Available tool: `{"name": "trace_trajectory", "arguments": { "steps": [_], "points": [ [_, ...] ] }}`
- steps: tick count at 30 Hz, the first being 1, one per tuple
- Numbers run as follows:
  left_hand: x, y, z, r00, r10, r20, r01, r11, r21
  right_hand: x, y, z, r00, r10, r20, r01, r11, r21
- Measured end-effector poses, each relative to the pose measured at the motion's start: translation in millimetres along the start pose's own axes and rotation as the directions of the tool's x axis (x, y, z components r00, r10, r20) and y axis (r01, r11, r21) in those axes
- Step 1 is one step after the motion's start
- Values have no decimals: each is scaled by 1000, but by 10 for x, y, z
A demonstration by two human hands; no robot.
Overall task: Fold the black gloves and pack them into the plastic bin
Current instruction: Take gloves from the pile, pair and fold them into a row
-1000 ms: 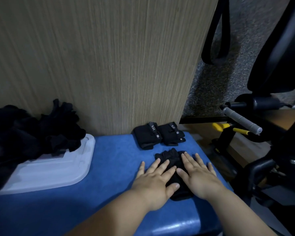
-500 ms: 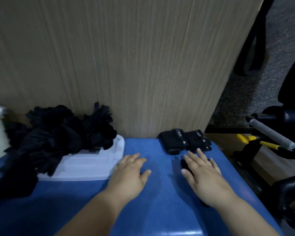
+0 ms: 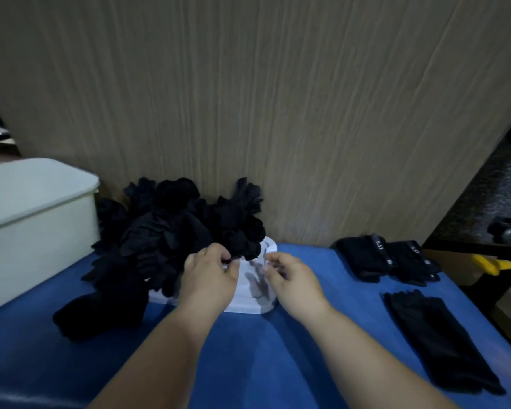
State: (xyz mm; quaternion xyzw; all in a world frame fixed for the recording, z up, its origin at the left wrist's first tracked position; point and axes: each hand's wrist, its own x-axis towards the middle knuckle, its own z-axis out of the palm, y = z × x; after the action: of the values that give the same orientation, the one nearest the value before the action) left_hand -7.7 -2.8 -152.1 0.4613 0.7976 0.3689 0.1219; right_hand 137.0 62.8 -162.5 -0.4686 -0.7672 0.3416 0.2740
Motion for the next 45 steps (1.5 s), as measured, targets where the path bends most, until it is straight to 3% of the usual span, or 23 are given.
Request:
{"name": "trace_trajectory", "arguments": {
  "steps": [7, 16, 23, 27, 33, 37, 40, 43, 45],
  "points": [
    [114, -98, -69, 998, -9, 55, 17, 990, -139, 583, -400, 265, 970, -19, -241, 29, 999, 40],
    [172, -128, -57, 991, -8, 133, 35, 979, -199, 952, -714, 399, 963, 245, -114, -250, 968, -32],
    [195, -109, -44, 989, -13, 144, 47, 972, -232, 880, -726, 312, 963, 222, -153, -170, 939, 298],
    [156, -2, -52, 997, 13, 74, 12, 947, -322, 641, -723, 75, 972, 219, -90, -142, 843, 519],
    [-8, 260, 46, 994, 110, 8, -91, 865, -494, 168, -422, -325, 960, 274, -63, -173, 751, 637],
    [-238, 460, 222, 954, 251, 161, -97, 771, -629, -264, -45, -571, 946, 322, 27, -264, 724, 637],
    [-431, 558, 393, 893, 319, 317, -48, 768, -639, -556, 221, -776, 949, 309, 59, -270, 706, 655],
    [-559, 648, 537, 868, 334, 367, -34, 778, -627, -755, 347, -935, 966, 257, 41, -206, 661, 722],
    [-600, 693, 621, 878, 317, 358, -12, 763, -646, -821, 453, -977, 962, 272, -23, -176, 682, 710]
  ]
}}
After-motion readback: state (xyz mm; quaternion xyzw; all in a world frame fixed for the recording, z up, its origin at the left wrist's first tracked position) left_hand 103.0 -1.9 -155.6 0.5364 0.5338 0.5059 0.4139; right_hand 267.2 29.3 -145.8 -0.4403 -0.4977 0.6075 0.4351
